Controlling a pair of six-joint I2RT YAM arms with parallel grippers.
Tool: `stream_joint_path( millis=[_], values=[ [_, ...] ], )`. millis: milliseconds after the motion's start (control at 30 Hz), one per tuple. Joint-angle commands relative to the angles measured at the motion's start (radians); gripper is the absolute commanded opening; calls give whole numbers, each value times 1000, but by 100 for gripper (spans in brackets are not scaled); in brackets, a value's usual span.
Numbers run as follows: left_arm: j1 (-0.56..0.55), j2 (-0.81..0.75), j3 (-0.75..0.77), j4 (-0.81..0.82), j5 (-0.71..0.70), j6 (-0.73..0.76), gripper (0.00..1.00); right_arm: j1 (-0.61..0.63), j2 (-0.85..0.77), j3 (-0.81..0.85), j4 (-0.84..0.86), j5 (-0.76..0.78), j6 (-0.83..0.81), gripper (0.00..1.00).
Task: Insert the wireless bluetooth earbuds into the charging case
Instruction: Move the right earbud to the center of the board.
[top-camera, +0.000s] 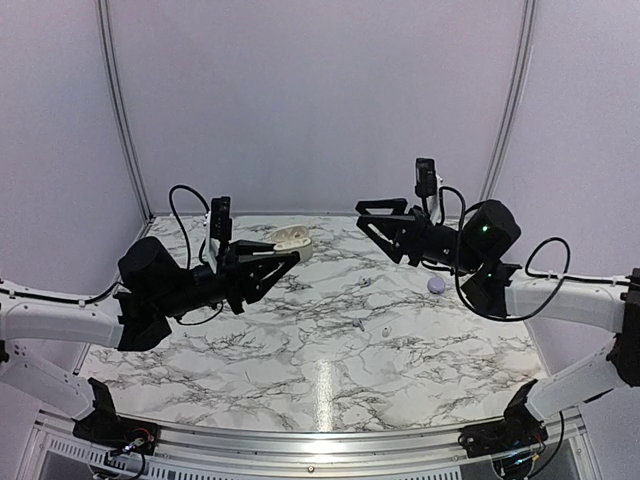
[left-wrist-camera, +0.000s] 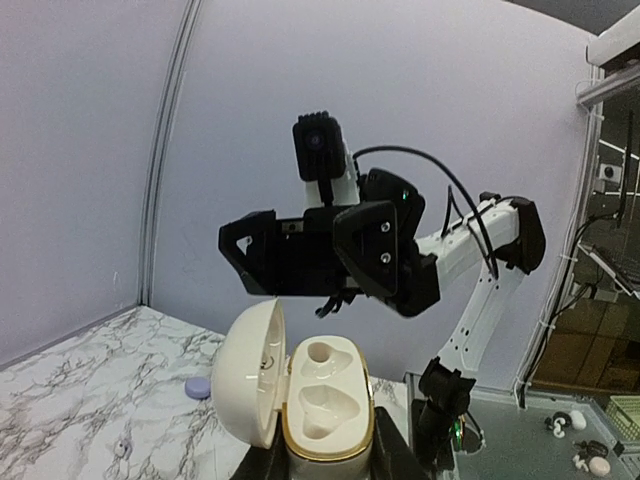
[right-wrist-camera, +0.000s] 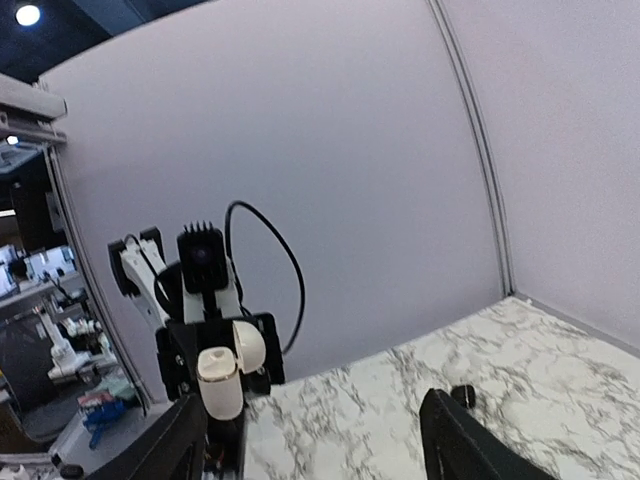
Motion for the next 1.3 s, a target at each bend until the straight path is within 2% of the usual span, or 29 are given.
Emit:
stream_joint_path(
  millis=[0,133,233,333,567,867,1000,1267],
  values=[
    [1,-113,-44,-281,14,135,1,-5,-113,53,-521,43,-352,75],
    [1,-204,-108,-393,-29,166,1,-14,-152,97,-843,152,-515,78],
    [1,-256,-141,-440,-49,185,0,-20,-110,161,-1099,230,-591,74],
    [-6,-294,-174,-484,-53,236,0,-22,-66,181,-1253,284,-619,72],
    [-28,-316,-194,-571,-83,344,0,-30,2,146,-1348,412,-583,68],
    [-77,-325,-198,-618,-148,444,0,-32,96,110,-1350,497,-542,67],
    [-97,-330,-191,-656,-163,476,0,-31,144,143,-1377,529,-555,67],
    [-117,-340,-180,-712,-178,535,0,-31,226,249,-1476,610,-706,68]
  ],
)
